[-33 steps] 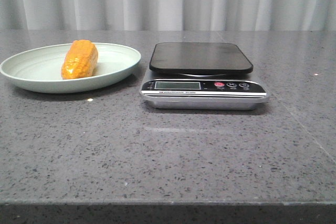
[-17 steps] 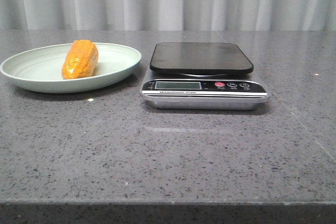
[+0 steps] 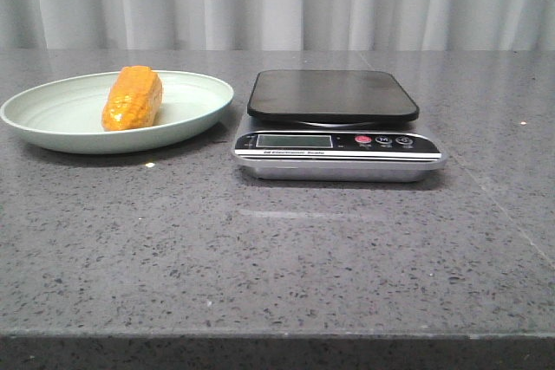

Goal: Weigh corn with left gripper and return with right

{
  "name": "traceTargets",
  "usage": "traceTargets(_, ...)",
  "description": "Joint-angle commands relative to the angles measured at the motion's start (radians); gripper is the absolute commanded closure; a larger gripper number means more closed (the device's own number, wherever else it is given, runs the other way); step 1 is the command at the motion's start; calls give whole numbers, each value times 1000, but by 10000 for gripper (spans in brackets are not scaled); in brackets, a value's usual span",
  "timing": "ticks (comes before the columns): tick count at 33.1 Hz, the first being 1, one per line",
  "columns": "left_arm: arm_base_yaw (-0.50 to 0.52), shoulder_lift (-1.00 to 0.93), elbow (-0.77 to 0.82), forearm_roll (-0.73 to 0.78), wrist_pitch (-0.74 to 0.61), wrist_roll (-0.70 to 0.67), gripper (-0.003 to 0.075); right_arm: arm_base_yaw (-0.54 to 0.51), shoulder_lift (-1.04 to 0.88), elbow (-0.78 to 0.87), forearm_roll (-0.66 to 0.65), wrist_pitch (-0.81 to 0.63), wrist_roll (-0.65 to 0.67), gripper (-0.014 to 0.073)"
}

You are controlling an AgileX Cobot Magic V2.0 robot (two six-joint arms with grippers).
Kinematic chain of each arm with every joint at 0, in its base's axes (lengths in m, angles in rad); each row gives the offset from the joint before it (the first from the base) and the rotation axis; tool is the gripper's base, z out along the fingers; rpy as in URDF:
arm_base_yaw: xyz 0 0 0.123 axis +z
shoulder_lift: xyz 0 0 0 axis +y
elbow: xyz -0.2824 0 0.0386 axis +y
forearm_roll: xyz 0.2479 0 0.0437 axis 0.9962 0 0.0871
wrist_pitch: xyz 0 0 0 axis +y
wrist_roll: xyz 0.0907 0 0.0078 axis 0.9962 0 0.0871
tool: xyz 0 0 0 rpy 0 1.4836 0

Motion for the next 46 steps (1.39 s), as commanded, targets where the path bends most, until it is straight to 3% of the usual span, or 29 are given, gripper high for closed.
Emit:
traceTargets(1,-7,-22,8,-1,-70,2,586,-3,-11,-24,8,-75,-10,431)
traceTargets(7,-7,-22,8,-1,-70,2,586,-3,-11,-12,4,-96,-10,431)
traceTargets(12,-7,-22,8,-1,-70,2,586,-6,-11,68,-152,-251,6,431)
traceTargets(16,-7,-22,8,-1,-70,2,586,-5,-11,180,-185,-451,39,431)
traceTargets(21,-7,-22,8,-1,-70,2,586,-5,-13,299,-185,-577,67,431)
traceTargets(46,-7,-22,8,-1,-70,2,586,-5,-13,299,-185,-530,81,431)
